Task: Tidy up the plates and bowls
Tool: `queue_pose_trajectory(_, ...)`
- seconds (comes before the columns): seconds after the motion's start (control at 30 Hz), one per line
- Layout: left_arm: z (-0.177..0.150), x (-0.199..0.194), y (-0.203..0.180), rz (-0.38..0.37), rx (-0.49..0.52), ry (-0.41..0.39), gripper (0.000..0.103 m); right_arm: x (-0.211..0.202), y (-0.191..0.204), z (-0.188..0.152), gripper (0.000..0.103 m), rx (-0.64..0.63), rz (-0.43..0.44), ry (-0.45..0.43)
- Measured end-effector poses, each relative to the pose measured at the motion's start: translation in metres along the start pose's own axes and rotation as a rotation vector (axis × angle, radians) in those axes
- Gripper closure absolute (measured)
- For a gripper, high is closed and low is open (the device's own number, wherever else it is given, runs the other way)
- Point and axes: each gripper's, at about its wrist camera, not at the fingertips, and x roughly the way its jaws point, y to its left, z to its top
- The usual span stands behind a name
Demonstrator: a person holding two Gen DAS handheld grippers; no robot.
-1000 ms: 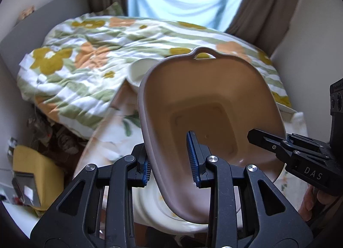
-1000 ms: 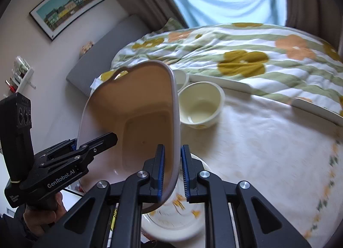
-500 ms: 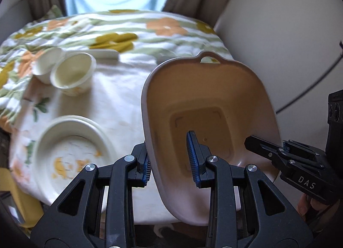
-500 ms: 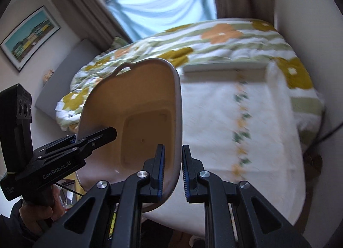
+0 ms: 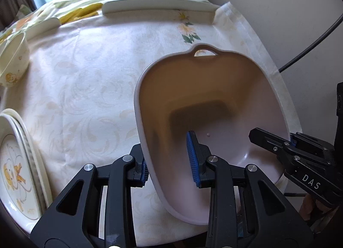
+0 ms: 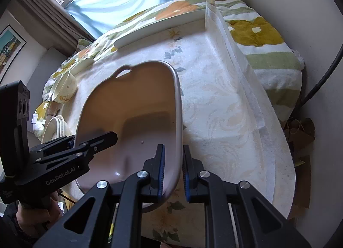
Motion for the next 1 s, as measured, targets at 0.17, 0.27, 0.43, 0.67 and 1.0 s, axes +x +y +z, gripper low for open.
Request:
queue_pose_trajectory(0.17, 0.003, 0.01, 0.002, 0.008, 0.009, 0.034, 0.074, 0.003, -0.01, -0.003, 0.089, 0.031, 0.018, 0.001)
queue_pose_trajectory(0.27, 0.008, 0.016, 0.003, 0.003, 0.011, 0.041, 0.056, 0.007, -0.016, -0.006, 0.089, 0.056, 0.043, 0.008)
queue_pose_trajectory(0.43, 0.009, 0.008, -0.001, 0.03, 0.052, -0.011, 0.029, 0.012, -0.018, -0.005, 0.089, 0.079, 0.038, 0.026)
queue_pose_trajectory(0.67, 0.007, 0.0, 0.005, 0.051, 0.058, -0.014, 0.029, 0.005, -0.024, -0.004, 0.057, 0.114, 0.027, 0.002)
queue_pose_trajectory(1.0, -0.011, -0.081, 0.033, 0.099, -0.008, -0.124, 0.029, -0.067, 0.0, 0.009, 0.056, -0.004, -0.002, -0.135)
